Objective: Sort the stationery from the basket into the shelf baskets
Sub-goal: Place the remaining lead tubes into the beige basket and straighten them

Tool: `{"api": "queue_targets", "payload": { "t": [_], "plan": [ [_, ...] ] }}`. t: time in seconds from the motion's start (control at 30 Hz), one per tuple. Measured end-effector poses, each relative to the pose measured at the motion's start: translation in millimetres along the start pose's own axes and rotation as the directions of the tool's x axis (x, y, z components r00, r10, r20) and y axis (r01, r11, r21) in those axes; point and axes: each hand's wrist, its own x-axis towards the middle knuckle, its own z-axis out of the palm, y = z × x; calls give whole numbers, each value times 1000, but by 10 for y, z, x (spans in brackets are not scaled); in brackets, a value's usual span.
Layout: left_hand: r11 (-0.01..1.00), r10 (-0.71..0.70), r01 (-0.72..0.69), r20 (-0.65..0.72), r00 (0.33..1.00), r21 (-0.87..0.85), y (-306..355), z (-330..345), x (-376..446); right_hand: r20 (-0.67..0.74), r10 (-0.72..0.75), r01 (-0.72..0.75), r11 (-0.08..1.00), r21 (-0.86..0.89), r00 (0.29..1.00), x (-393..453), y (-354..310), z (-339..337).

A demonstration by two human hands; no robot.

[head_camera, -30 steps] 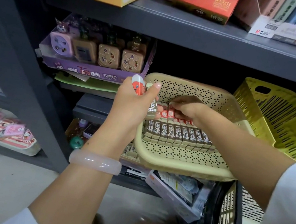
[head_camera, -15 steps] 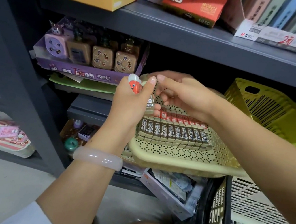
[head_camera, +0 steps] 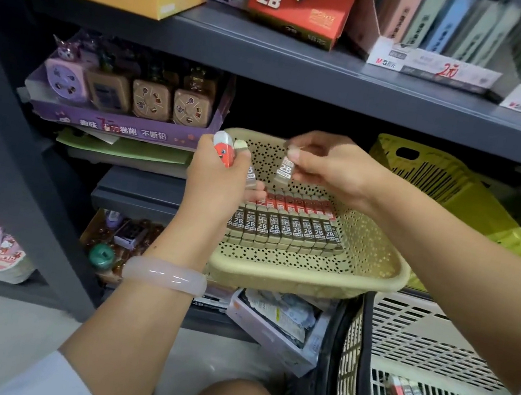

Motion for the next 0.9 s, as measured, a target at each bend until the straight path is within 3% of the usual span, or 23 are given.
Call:
{"api": "queue_targets", "payload": {
  "t": [0.1,0.2,0.27,0.37,0.47,0.83,0.9],
  "plan": [
    [999,-11,13,78,997,-30,-5,20,-37,-143,81,-139,879,-456,986,28,149,-245],
    [999,-28,33,121,992,-35,-27,46,-57,-159,140,-211,550,-808,977,73,243,-361],
    [999,-30,34,131,991,-26,-46,53,-54,-159,220,-229,344,-911,962,103,265,-368],
    [999,-33,36,140,990,-22,-53,40,-47,-147,336,-222,195,-955,930,139,333,-344],
    [999,-36,39,143,989,-19,-46,31,-45,-149,390,-237,188,-953,909,154,397,-322],
    [996,-77,82,158,984,-28,-16,13,-44,-143,383,-220,165,-961,913,154,485,-261],
    [995,-86,93,173,981,-36,-13,-3,-46,-152,326,-207,141,-968,933,144,429,-238]
  ]
}}
